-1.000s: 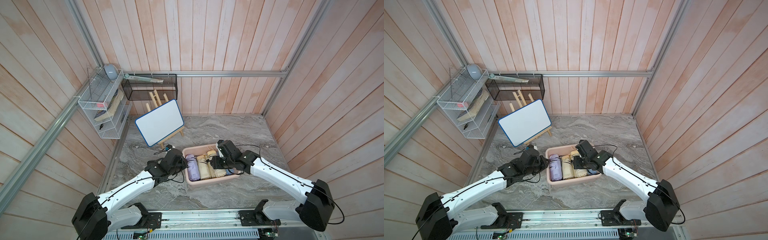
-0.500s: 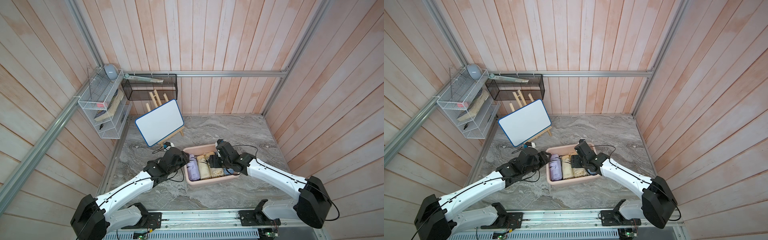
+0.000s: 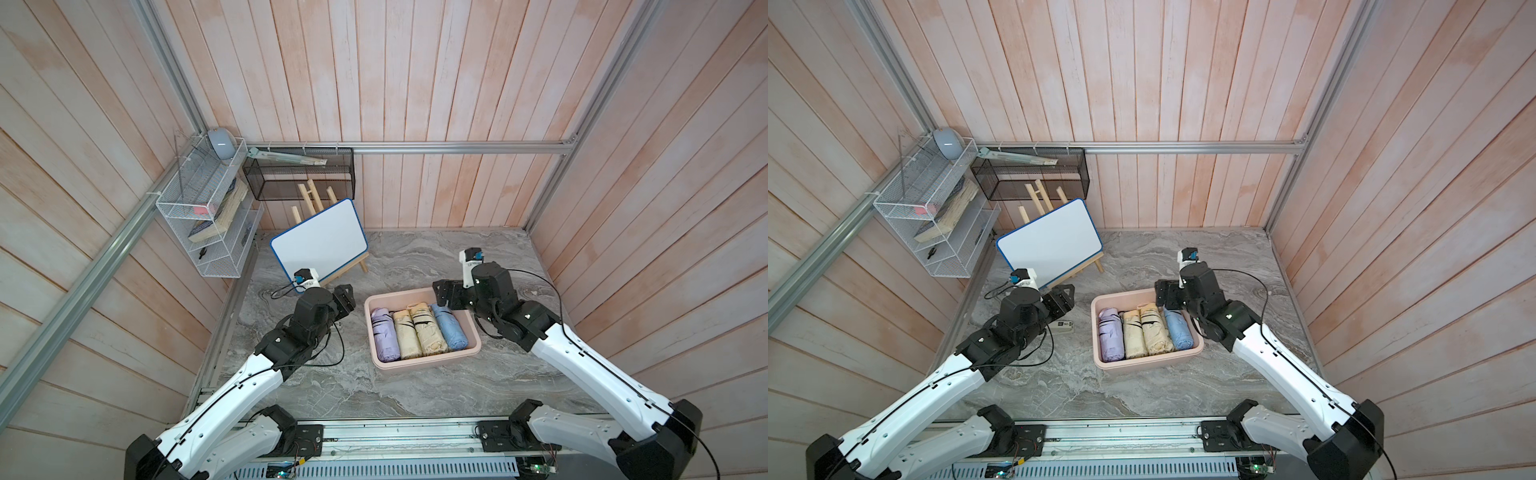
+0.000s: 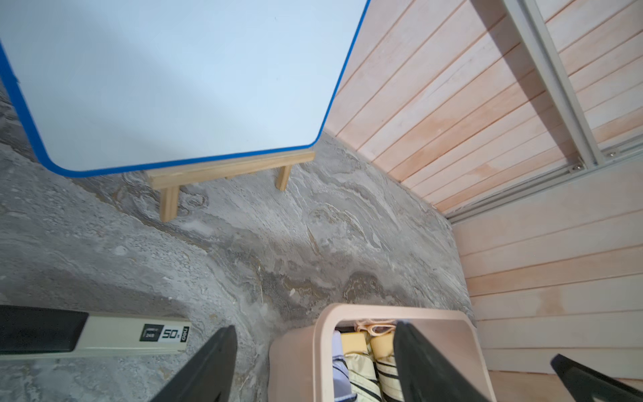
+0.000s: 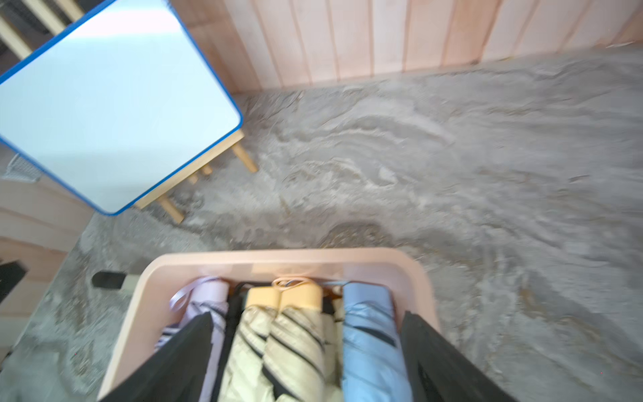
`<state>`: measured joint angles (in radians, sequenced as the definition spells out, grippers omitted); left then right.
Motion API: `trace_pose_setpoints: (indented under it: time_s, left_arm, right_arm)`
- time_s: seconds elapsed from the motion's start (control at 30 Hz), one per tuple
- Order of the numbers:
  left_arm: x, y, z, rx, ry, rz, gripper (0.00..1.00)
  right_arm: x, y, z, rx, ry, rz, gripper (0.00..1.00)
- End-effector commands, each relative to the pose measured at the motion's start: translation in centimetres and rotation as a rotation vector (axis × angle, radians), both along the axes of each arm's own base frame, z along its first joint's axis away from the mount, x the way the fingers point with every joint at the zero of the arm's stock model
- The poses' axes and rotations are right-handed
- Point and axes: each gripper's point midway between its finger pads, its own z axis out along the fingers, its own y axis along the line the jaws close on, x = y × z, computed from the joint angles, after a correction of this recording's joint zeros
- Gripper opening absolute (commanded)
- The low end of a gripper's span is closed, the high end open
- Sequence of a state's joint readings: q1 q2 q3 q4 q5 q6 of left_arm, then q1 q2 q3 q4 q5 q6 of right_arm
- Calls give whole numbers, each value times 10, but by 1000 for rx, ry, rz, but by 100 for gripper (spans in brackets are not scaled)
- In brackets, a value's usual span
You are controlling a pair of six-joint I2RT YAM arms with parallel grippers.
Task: Put the umbrella into the storage box
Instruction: Reset both arms
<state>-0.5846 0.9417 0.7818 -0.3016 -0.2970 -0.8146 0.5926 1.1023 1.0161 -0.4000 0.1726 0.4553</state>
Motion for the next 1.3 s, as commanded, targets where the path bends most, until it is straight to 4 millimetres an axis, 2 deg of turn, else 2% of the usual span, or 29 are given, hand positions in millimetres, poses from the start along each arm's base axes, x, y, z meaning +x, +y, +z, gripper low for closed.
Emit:
trace_pose_setpoints:
  time_s: [0.0, 0.13, 0.23, 0.37, 0.5, 0.63, 0.87, 0.97, 1.1, 1.17, 1.2, 1.23, 1.27]
  left_arm:
    - [6, 28, 15, 188, -101, 40, 85]
    - [16, 59, 12, 309, -147, 103, 100]
    - [25, 82, 1, 374, -153, 150, 100]
    - [36, 104, -11, 415, -203, 180, 100]
    - [49, 121, -32, 447, -259, 184, 100]
    - [58, 124, -47, 559, -342, 155, 100]
    - [63, 129, -71, 623, -393, 115, 99]
    - [64, 136, -79, 634, -413, 116, 99]
    - [61, 146, -84, 612, -470, 125, 99]
    - [62, 142, -94, 601, -479, 90, 99]
    - [63, 139, -100, 606, -480, 71, 100]
    - [63, 136, -98, 613, -512, 57, 99]
    - [67, 138, -104, 604, -467, 57, 99]
  right_arm:
    - [23, -57, -2, -50, -58, -174, 93]
    - [44, -133, -21, -57, -107, -366, 94]
    - [50, -180, -36, -137, -181, -498, 94]
    - [55, -205, -56, -247, -283, -528, 94]
    - [65, -222, -93, -277, -257, -528, 94]
    - [72, -220, -115, -285, -281, -470, 95]
    - [76, -215, -122, -203, -410, -430, 95]
    - [76, -202, -127, -196, -436, -350, 94]
    - [59, -198, -130, -190, -492, -340, 94]
    - [56, -199, -123, -179, -536, -353, 96]
    - [59, -200, -127, -187, -503, -351, 97]
    - [61, -200, -130, -192, -480, -347, 98]
    - [61, -199, -130, -190, -484, -345, 98]
